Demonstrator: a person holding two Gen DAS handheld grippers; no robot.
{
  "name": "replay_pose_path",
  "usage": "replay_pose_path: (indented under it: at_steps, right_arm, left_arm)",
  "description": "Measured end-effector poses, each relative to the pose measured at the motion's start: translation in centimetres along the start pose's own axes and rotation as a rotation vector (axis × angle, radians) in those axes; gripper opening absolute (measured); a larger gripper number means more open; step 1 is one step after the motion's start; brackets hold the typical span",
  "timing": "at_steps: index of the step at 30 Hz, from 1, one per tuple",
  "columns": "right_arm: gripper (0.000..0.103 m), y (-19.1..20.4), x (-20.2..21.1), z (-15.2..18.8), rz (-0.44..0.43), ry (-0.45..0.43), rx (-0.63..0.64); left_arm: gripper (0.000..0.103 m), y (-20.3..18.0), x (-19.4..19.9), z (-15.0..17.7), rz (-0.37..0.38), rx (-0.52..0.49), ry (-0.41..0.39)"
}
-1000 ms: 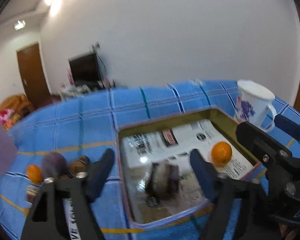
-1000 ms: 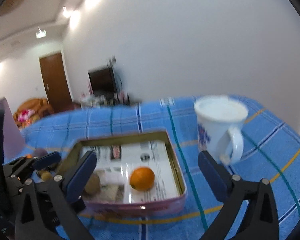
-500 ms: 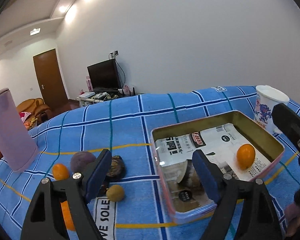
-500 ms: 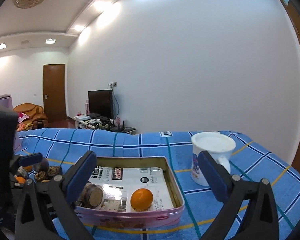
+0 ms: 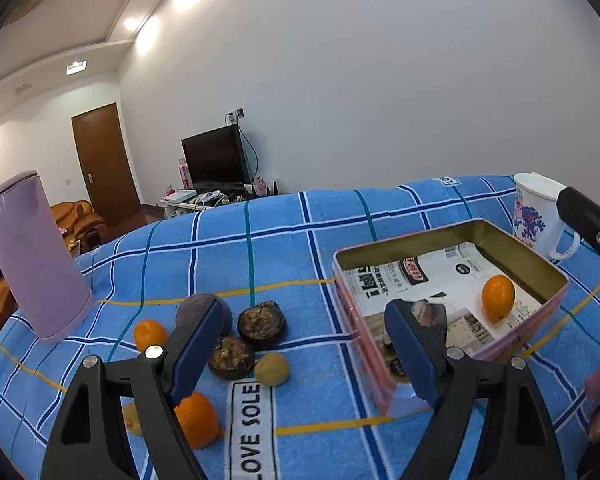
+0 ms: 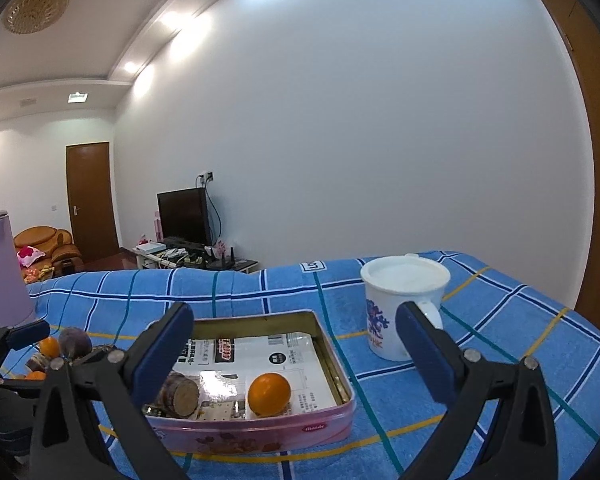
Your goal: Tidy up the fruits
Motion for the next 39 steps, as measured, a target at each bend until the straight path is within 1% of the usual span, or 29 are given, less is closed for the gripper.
replay_pose_path:
  at_steps: [4, 8, 11, 13, 17, 22, 28, 32, 39]
  right_arm:
    - [0.103, 0.1, 0.4, 0.0, 0.011, -0.004, -0.012]
    - [0.103, 0.3, 0.9, 0.4, 0.003, 0.02, -0.047]
    - [0.103, 0.5, 1.5, 0.7, 0.016, 0.022, -0.058]
    - [0.103, 0.7, 1.9, 0.8, 0.023, 0.018, -0.06]
    - [0.103, 1.6, 2.3, 1.0, 0.036, 0.025, -0.061]
    - [0.103, 3.3, 2.2, 1.7, 0.03, 0.055, -0.073]
    - [0.103, 7.1, 1.8, 2.6, -0.018, 0.088, -0.057]
    - [0.103, 10.0, 1.6, 3.2, -0.061, 0.101, -0.017]
    - [0.103, 13.9, 1.5, 4.3, -0.134, 0.128, 0.017]
  left_arm:
    - [0.084, 0.8, -0.1, 0.6, 0.001, -0.021, 0.022]
    - [0.084, 1.8, 0.1, 1.1, -0.019, -0.085, 0.01]
    - [0.084, 3.2, 0.0, 1.6, -0.043, -0.12, 0.009]
    - [0.084, 4.6, 0.0, 1.9, -0.052, -0.107, 0.01]
    - [0.084, 7.5, 0.3, 2.4, -0.048, -0.008, 0.001]
    - [0.084, 8.6, 0.5, 2.7, -0.041, 0.004, -0.001]
    - [0.084, 9.8, 0.2, 3.1, -0.047, 0.02, 0.016]
    - [0.084, 10.9, 0.2, 3.5, -0.048, 0.028, 0.025]
    - [0.084, 13.3, 0.3, 4.2, -0.077, 0.038, 0.029]
Point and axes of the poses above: each gripper's, at about its wrist camera, not at the fingertips, and x roughly against the way its jaws point, y to its left, z to its underside, the point moved 5 cm from there along -x, roughly the way its jaws point, and after that the axes turned 7 degrees about -x, right-handed, at the moved point
